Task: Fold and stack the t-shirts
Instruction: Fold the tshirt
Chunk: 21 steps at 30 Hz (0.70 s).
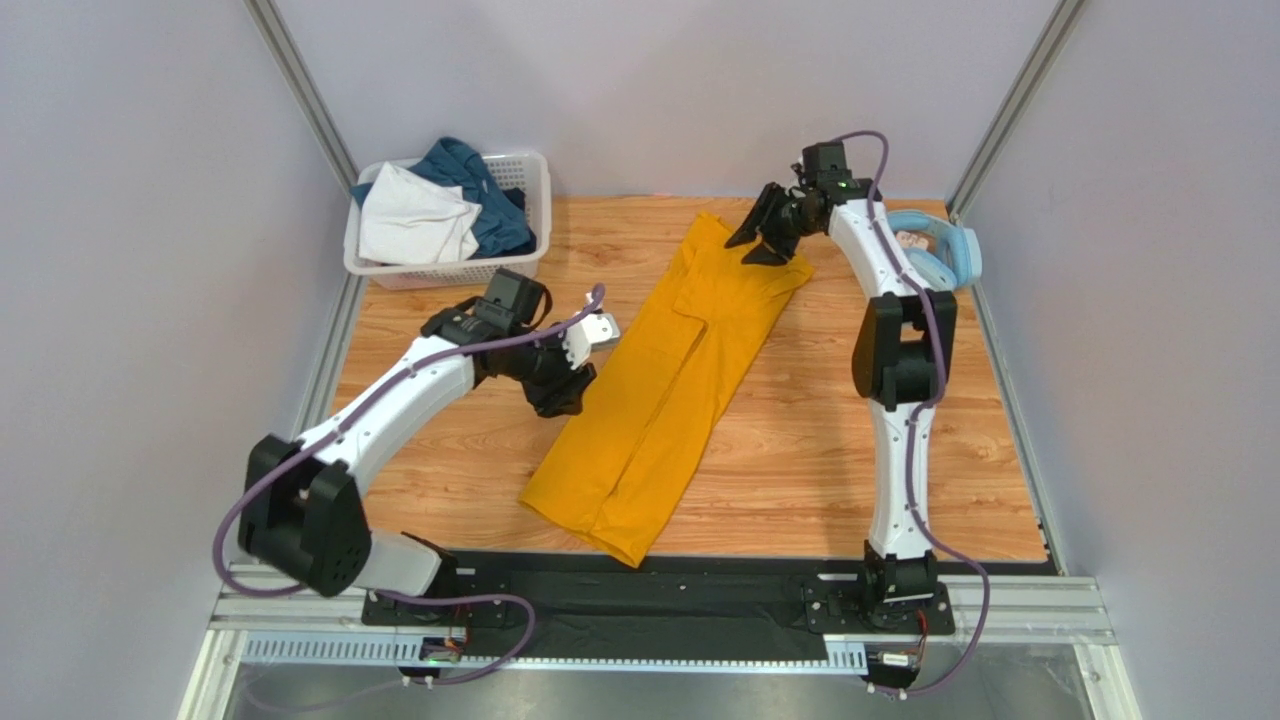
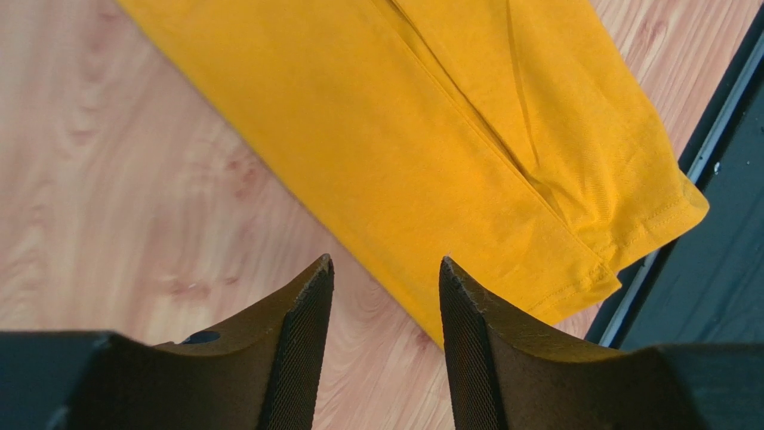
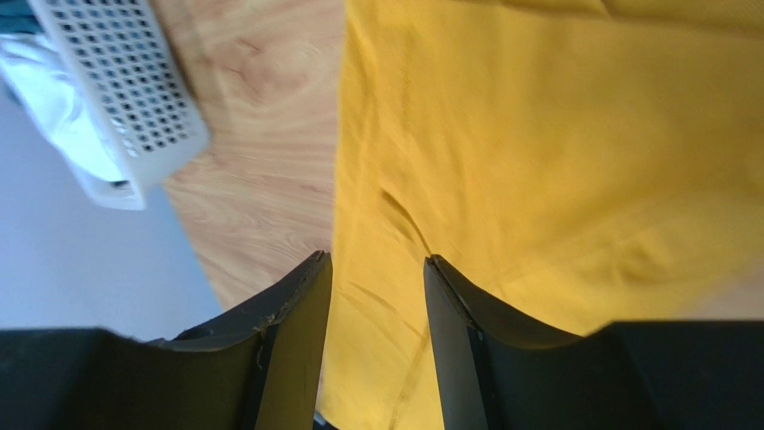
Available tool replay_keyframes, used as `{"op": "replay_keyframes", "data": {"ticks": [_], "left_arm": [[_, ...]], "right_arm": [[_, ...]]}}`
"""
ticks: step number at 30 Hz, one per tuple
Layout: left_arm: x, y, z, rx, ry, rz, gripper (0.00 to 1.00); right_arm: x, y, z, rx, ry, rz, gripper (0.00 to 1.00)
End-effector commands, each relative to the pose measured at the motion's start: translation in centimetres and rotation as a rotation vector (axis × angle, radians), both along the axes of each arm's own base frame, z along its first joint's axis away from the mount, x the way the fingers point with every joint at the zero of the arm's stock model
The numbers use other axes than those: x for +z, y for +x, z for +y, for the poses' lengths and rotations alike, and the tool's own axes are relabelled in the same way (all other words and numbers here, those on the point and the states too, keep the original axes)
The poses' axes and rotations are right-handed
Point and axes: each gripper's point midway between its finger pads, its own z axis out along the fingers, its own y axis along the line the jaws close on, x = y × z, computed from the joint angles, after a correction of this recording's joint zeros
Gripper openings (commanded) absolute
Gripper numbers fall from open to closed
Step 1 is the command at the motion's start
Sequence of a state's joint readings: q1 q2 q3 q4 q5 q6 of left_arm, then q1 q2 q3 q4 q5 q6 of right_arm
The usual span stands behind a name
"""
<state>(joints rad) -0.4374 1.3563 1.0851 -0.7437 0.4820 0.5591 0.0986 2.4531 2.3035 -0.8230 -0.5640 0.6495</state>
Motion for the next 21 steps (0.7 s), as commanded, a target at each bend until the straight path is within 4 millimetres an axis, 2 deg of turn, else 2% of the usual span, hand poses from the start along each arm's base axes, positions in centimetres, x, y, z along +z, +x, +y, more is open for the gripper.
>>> {"op": "replay_keyframes", "data": {"ticks": [1, 4, 5, 7, 10, 11, 12, 13, 14, 16, 18, 19, 21], "left_arm": [[-2.3, -0.8, -1.7, -0.076, -0.026, 0.125, 0.53], [-3.6, -0.6, -2.3, -0.106, 0.006, 0.161, 0.53], [-4.4, -0.6, -2.5, -0.117, 0.019, 0.183, 0.53], [-4.8, -0.2, -2.7, -0.130, 0.037, 0.182, 0.52], [-5.6, 0.5, -2.9, -0.140, 0.057, 0.193, 0.52], [-6.1, 0.6, -3.0, -0.142, 0.064, 0.212, 0.52], [-6.1, 0.6, -3.2, -0.147, 0.064, 0.215, 0.52], [-6.1, 0.9, -3.4, -0.152, 0.065, 0.208, 0.52], [-6.7, 0.9, -3.5, -0.160, 0.078, 0.218, 0.52], [-6.9, 1.0, -3.6, -0.165, 0.091, 0.221, 0.52], [-7.3, 0.9, -3.8, -0.173, 0.094, 0.237, 0.52], [-7.7, 0.7, -3.7, -0.182, 0.101, 0.248, 0.52], [-8.1, 0.4, -3.6, -0.189, 0.116, 0.263, 0.51]], "right_arm": [[-0.7, -5.6, -6.6, -0.054, -0.427, 0.053, 0.49], [-3.5, -8.1, -8.3, -0.046, -0.551, 0.164, 0.49], [-4.0, -8.4, -8.5, -0.037, -0.579, 0.174, 0.49], [-5.4, -9.1, -8.1, -0.014, -0.610, 0.204, 0.49], [-6.7, -9.4, -6.7, 0.023, -0.630, 0.219, 0.49], [-6.4, -8.9, -6.2, 0.030, -0.633, 0.203, 0.49], [-6.6, -9.2, -5.3, 0.056, -0.640, 0.212, 0.49], [-7.8, -9.3, -4.8, 0.077, -0.648, 0.233, 0.49], [-7.5, -8.8, -4.2, 0.083, -0.647, 0.217, 0.49], [-8.7, -9.5, -2.8, 0.140, -0.664, 0.242, 0.48], [-9.0, -9.3, -2.7, 0.149, -0.721, 0.237, 0.48], [-10.1, -9.5, -2.8, 0.154, -0.727, 0.261, 0.48], [-10.3, -9.1, -3.6, 0.140, -0.753, 0.271, 0.48]]}}
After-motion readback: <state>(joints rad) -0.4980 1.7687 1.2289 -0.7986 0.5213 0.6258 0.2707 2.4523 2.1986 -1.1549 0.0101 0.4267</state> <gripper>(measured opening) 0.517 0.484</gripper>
